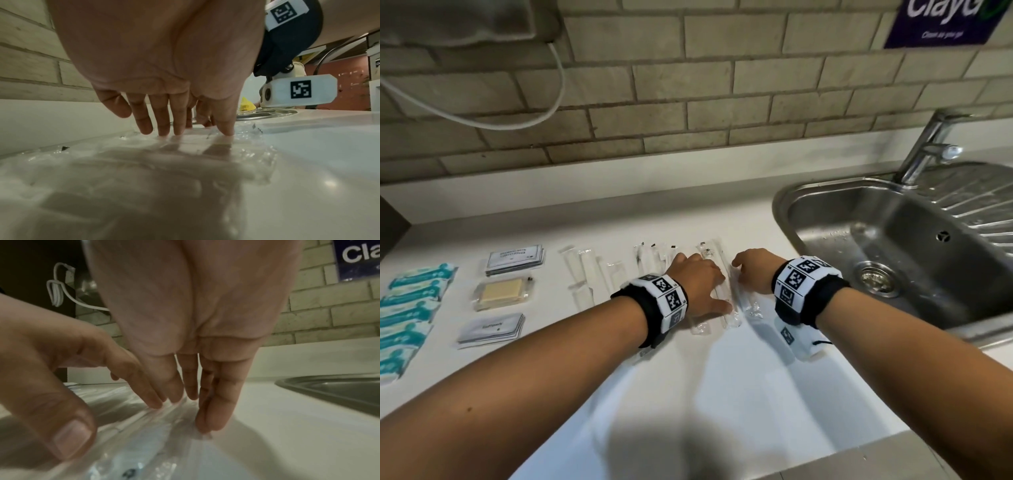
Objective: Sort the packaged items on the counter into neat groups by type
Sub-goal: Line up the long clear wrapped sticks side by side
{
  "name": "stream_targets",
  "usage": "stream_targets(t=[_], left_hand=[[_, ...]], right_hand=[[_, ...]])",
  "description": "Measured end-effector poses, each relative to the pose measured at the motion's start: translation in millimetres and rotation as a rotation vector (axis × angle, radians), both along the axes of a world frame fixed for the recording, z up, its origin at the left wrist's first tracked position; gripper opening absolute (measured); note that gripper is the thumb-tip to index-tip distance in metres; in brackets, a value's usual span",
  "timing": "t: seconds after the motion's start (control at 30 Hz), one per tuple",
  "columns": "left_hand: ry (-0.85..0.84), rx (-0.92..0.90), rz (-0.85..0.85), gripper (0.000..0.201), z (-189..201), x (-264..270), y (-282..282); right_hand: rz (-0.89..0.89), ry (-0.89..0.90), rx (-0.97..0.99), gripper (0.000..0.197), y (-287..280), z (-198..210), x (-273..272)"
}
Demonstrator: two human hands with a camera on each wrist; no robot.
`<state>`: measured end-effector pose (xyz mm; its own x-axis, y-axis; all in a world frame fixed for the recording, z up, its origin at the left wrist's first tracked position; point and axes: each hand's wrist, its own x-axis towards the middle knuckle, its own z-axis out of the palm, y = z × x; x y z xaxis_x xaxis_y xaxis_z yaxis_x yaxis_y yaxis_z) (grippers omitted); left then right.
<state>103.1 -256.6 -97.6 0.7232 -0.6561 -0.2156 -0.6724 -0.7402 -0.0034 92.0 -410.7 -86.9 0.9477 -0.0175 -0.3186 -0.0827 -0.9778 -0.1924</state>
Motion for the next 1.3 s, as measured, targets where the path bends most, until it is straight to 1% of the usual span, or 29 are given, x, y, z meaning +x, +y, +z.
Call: stream_targets(t=[0.03, 0.13, 0.23, 0.3, 0.37, 0.43, 0.5, 0.57, 0.63, 0.7, 0.8, 0.9, 1.0, 1.07, 1.13, 1.2, 1.23, 1.27, 1.3], left_hand=[[0.001, -0.001, 0.000, 0.047, -0.7, 0.5, 0.9], [0.029, -0.040, 0.010, 0.053, -1.7, 0.5, 4.0], [0.044, -0.163, 0.080, 0.056, 7.0, 2.7, 12.1], [0.061, -0.268, 0.161, 0.049, 16.7, 6.6, 24.7], [0.058, -0.313, 0.241, 0.040, 24.3, 12.6, 43.8], [0.013, -0.255, 0.315, 0.039, 27.2, 18.0, 66.5], [-0.013, -0.131, 0.411, 0.047, 25.4, 21.0, 90.0], [0.023, 0.000, 0.521, 0.060, 20.4, 20.4, 109.7], [0.102, 0.062, 0.577, 0.069, 14.0, 16.9, 122.5], [0.163, 0.046, 0.570, 0.070, 8.9, 11.8, 127.0], [0.174, -0.046, 0.500, 0.066, 4.6, 7.0, 123.0], [0.173, -0.088, 0.438, 0.068, 0.5, 6.8, 112.3], [0.171, -0.130, 0.427, 0.067, -6.8, 10.2, 108.7], [0.177, -0.192, 0.444, 0.066, -10.5, 11.2, 109.9], [0.182, -0.292, 0.476, 0.061, -13.0, 11.8, 114.4], [0.163, -0.423, 0.530, 0.045, -11.7, 12.4, 122.3], [0.131, -0.461, 0.550, 0.036, -10.4, 14.0, 127.6], [0.092, -0.450, 0.569, 0.030, -7.7, 16.5, 134.8], [0.058, -0.416, 0.582, 0.028, -5.2, 19.6, 142.3]], right_hand=[[-0.010, -0.001, 0.007, 0.035, 3.1, 0.3, 3.3], [-0.045, 0.013, 0.001, 0.036, 7.5, -0.1, 9.4], [-0.093, -0.018, -0.012, 0.031, 5.1, -1.9, 13.6], [-0.111, -0.045, 0.013, 0.035, 5.8, 2.9, 16.9], [-0.094, -0.091, 0.024, 0.037, 9.4, 13.8, 21.4], [-0.043, -0.160, 0.015, 0.036, 12.8, 26.4, 25.8], [0.015, -0.228, 0.024, 0.037, 12.1, 34.8, 29.2], [0.078, -0.264, 0.043, 0.040, 8.7, 38.6, 31.0], [0.139, -0.238, 0.030, 0.044, 6.6, 39.4, 30.2], [0.173, -0.138, -0.029, 0.041, 10.1, 37.0, 27.6], [0.216, -0.037, -0.123, 0.031, 17.9, 24.3, 25.2], [0.213, -0.017, -0.124, 0.031, 21.5, 14.8, 20.7], [0.223, -0.029, -0.091, 0.028, 24.0, 12.2, 18.8], [0.232, -0.033, -0.073, 0.034, 24.9, 12.4, 18.6], [0.229, -0.027, -0.131, 0.040, 28.2, 13.6, 19.3], [0.246, -0.090, -0.170, 0.042, 38.0, 18.4, 19.3], [0.267, -0.130, -0.157, 0.043, 45.3, 21.2, 18.5], [0.301, -0.159, -0.131, 0.044, 55.6, 24.6, 17.6], [0.345, -0.172, -0.102, 0.044, 66.7, 27.7, 15.9]])
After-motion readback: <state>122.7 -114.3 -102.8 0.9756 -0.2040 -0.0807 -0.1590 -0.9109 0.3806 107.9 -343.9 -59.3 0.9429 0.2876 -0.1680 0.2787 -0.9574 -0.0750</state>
